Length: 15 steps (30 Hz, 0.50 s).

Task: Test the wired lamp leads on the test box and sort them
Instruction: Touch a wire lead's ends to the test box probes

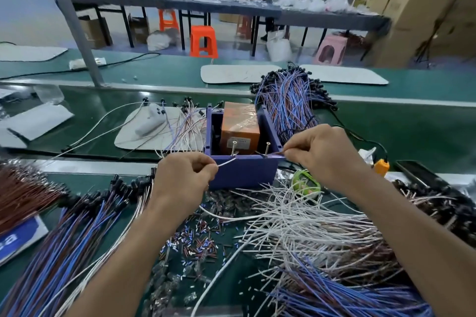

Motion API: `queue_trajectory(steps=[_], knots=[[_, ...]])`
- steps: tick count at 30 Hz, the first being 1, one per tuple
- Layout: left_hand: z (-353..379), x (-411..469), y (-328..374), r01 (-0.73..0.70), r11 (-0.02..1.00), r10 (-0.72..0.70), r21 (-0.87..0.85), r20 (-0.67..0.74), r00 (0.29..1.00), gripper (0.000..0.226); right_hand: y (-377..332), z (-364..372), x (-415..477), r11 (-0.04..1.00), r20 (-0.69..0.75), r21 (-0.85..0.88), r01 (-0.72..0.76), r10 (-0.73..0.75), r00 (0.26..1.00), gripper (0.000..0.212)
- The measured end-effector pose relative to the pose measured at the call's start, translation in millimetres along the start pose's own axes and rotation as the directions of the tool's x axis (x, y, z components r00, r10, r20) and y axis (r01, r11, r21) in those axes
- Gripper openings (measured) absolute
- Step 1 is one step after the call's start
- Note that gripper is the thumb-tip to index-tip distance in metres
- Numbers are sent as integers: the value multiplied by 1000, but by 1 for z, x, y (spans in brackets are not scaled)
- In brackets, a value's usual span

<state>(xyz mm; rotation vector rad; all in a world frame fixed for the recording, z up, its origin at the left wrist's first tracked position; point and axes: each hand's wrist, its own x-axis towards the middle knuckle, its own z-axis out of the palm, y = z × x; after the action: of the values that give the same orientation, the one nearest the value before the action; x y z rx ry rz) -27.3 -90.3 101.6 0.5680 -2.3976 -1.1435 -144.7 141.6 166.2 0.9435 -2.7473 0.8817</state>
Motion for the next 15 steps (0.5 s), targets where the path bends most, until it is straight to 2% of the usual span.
queue_trajectory(steps=[8, 15], knots=[[16, 3, -10, -36, 999, 37, 11, -119, 992, 9, 16, 14, 2, 998, 11, -50, -34, 35, 999, 10], [24, 4, -13, 1, 998, 16, 70, -244, 970, 21, 26, 17, 6, 996, 7, -37, -86, 87, 996, 11]])
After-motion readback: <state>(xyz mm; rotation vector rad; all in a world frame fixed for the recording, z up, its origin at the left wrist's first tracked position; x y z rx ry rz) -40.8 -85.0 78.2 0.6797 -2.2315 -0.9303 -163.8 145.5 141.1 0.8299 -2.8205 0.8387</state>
